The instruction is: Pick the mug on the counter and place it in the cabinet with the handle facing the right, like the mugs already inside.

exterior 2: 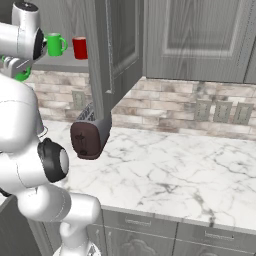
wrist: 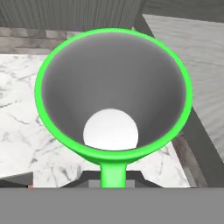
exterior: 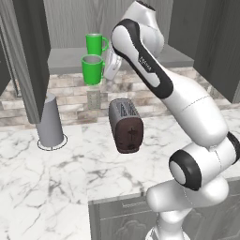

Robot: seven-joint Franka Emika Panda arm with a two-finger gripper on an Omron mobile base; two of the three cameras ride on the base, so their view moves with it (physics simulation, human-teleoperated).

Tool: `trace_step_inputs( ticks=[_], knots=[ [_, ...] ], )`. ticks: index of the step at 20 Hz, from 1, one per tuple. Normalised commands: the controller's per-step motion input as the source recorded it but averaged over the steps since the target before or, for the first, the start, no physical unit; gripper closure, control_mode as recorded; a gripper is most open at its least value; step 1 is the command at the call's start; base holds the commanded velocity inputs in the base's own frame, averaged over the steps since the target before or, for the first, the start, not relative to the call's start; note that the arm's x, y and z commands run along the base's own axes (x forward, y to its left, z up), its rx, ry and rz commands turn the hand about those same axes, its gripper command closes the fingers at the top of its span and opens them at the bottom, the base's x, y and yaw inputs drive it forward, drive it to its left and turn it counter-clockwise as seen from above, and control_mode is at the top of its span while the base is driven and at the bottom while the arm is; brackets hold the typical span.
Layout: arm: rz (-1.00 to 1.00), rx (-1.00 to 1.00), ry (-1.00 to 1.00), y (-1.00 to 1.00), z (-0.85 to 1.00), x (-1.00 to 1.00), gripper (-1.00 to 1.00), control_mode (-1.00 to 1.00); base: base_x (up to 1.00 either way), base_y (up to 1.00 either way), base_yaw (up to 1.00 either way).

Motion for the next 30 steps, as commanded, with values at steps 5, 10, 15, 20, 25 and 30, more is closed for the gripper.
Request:
trace_step_inputs(
  ticks=[5, 10, 15, 20, 25, 30],
  knots=[
    [0.00, 0.00, -0.10, 0.05, 0.09, 0.04, 1.00, -1.00, 0.00, 0.00, 0.00],
    [0.00, 0.03, -0.08, 0.01, 0.08, 0.04, 1.00, -1.00, 0.00, 0.00, 0.00],
    [0.00, 0.05, -0.02, 0.01, 0.07, 0.07, 1.00, -1.00, 0.00, 0.00, 0.00],
    [-0.01, 0.09, 0.02, 0.06, 0.00, 0.14, 1.00, -1.00, 0.00, 0.00, 0.00],
    [-0.01, 0.04, 0.03, 0.08, 0.02, 0.14, 1.00, -1.00, 0.00, 0.00, 0.00],
    [-0.03, -0.01, 0.01, 0.13, 0.07, 0.10, 1.00, -1.00, 0.00, 0.00, 0.00]
  ],
)
